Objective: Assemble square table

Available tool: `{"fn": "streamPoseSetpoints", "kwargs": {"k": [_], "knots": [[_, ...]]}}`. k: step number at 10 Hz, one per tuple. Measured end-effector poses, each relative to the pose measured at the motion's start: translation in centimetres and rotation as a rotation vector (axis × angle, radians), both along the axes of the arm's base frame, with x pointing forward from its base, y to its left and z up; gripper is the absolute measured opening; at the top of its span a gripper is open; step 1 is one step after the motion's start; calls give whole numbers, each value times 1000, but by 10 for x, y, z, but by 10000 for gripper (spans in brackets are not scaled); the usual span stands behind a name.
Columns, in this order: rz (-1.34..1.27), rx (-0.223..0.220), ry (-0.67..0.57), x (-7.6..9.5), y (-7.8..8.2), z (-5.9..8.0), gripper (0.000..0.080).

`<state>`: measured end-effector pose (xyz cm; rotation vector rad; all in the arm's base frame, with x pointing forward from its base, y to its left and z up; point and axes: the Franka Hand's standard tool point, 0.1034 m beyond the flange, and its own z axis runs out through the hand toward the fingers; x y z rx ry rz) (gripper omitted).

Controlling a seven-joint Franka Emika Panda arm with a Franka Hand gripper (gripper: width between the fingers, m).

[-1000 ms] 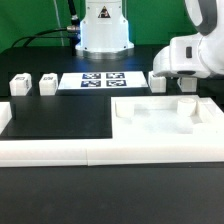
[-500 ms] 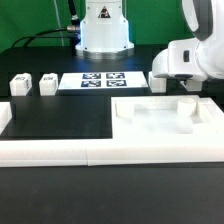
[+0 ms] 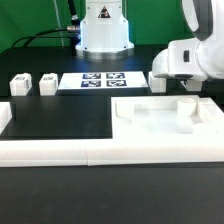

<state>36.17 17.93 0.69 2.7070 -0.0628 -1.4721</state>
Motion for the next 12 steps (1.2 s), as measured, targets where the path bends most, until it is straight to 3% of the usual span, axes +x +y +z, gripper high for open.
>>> {"fn": "streamPoseSetpoints", "kwargs": {"k": [1,3,5,10,11,12], "knots": [[3,8,-3,3,-2,4,285],[31,68,-46,33,-21,57,285],[53,76,-90,41,-32,104,287],[65,93,-403,56,-31,106,287],[85,113,-460,80,-40,129,287],[78,136,-521,115,-54,153,287]]}}
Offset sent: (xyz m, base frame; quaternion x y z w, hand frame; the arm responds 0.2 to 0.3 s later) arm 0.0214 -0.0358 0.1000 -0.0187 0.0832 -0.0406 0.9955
